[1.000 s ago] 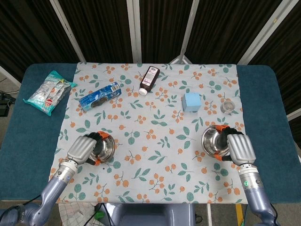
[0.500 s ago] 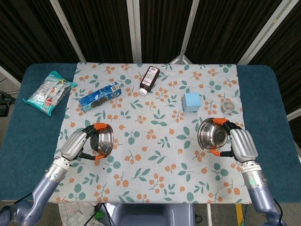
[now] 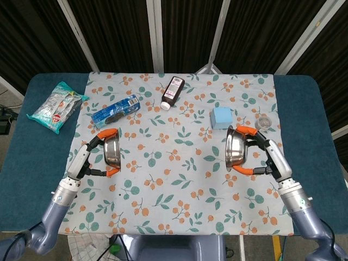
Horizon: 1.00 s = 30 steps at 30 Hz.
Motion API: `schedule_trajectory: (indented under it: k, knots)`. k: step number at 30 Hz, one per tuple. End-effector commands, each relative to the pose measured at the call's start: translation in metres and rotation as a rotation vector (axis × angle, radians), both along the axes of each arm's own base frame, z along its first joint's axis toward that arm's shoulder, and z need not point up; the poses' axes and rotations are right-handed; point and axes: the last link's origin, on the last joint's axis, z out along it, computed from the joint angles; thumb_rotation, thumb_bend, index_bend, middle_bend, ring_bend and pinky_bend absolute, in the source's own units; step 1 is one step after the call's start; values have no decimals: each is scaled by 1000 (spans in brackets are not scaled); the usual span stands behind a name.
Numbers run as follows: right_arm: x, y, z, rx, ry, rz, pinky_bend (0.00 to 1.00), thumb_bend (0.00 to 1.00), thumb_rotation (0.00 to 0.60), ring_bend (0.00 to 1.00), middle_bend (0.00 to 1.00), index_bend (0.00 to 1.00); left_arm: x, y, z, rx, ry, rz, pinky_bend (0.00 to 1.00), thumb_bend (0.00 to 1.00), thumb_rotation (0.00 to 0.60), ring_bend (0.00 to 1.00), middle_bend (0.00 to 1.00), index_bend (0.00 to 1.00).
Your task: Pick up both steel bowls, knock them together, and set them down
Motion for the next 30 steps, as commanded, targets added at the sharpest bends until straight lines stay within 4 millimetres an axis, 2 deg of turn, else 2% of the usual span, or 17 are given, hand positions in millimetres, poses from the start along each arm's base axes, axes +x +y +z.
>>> schedule_trajectory:
  k: [1,5,13,22,30]
  knots:
    - [7,-10,6,127,-174,95,366,94,600,503,346,407,8,2,-6,17,-81,-27,385,65,600,197,222,290]
    - [8,-13,-1,155,-210,135,361,94,600,503,346,407,21,1,-16,13,-179,-59,385,64,600,197,221,291]
    - [11,-17,-20,176,-232,168,349,94,600,503,346,407,44,-7,-33,8,-257,-128,385,62,600,197,219,304]
    - [17,-17,-37,174,-190,173,330,94,600,503,346,410,58,-10,-47,94,-230,-169,381,62,600,197,218,320]
    - [34,-10,-44,156,-127,175,321,94,600,503,346,416,71,-9,-53,167,-171,-212,378,56,600,197,218,322]
